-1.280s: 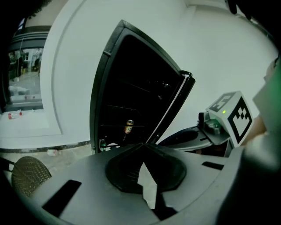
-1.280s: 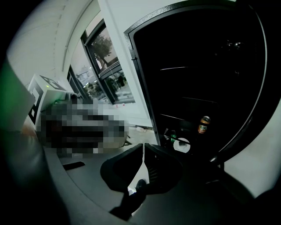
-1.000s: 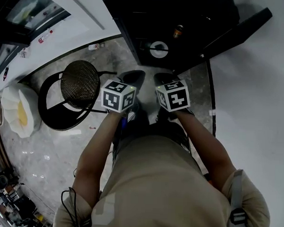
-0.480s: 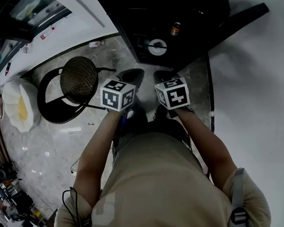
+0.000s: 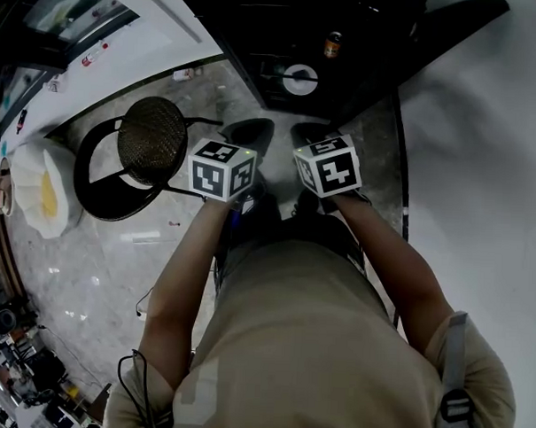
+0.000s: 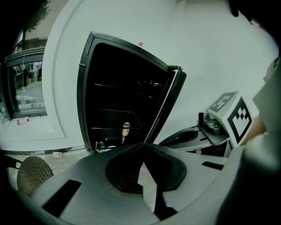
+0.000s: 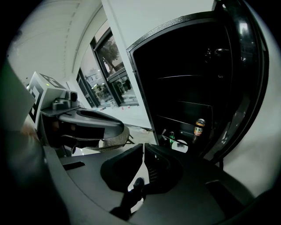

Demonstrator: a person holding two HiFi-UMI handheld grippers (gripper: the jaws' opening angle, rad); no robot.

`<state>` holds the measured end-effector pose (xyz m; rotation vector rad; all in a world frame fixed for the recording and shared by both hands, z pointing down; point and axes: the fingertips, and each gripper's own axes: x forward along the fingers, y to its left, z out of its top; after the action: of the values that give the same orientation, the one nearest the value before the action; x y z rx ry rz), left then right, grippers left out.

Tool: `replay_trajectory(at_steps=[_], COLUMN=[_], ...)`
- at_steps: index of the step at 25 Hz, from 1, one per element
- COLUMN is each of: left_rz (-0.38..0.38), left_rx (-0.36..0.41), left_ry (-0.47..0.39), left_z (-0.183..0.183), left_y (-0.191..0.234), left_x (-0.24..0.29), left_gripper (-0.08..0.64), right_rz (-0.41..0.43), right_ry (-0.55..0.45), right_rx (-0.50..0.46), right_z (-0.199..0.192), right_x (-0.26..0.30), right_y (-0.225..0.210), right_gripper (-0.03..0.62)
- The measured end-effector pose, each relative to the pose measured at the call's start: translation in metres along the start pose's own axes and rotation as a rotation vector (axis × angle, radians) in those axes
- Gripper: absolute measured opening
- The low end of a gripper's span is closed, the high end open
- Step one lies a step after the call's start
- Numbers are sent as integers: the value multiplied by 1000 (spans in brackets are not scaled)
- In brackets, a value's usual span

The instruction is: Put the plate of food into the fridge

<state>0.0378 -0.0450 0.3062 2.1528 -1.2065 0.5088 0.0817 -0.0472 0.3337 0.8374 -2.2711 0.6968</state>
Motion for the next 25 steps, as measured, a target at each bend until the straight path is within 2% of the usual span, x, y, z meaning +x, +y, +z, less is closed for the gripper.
replay_trajectory(at_steps=[11,25], left_rz=[39,66], left_rx=[2,-34], left_ry=[8,24], left_z=[-2,-21], left_y=[-12,-3], left_x=[-5,-23], left_gripper=[11,11], right_rz=[41,87], right_ry=[3,29], right_rx=[-17,-49], right_z=[-5,-14], right_x=[-7,3], right_y=[2,27], right_gripper=[28,28])
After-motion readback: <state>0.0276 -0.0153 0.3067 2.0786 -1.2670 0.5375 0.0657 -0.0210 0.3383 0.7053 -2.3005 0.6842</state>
